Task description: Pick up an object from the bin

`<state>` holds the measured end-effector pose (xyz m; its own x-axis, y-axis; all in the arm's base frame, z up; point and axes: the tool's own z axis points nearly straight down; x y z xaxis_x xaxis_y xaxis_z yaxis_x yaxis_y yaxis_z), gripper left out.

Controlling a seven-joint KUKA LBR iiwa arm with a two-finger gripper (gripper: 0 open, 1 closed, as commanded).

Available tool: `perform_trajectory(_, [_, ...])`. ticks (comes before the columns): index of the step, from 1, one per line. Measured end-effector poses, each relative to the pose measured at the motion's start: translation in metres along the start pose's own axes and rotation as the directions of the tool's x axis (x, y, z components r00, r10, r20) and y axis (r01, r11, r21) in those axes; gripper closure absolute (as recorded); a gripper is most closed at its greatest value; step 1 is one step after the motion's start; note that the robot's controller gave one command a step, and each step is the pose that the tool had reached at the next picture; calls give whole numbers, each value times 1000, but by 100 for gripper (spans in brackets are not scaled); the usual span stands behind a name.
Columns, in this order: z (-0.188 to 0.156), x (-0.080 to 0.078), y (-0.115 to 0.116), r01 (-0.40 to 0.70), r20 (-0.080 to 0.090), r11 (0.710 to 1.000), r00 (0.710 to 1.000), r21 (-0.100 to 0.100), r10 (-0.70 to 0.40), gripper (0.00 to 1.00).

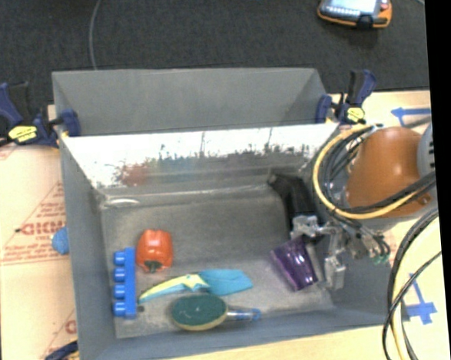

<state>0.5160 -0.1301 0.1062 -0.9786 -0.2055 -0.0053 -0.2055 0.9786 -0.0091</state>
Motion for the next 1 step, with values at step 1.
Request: perform_trajectory(1, [31,-35,11,89,13,996,996,-4,-89,0])
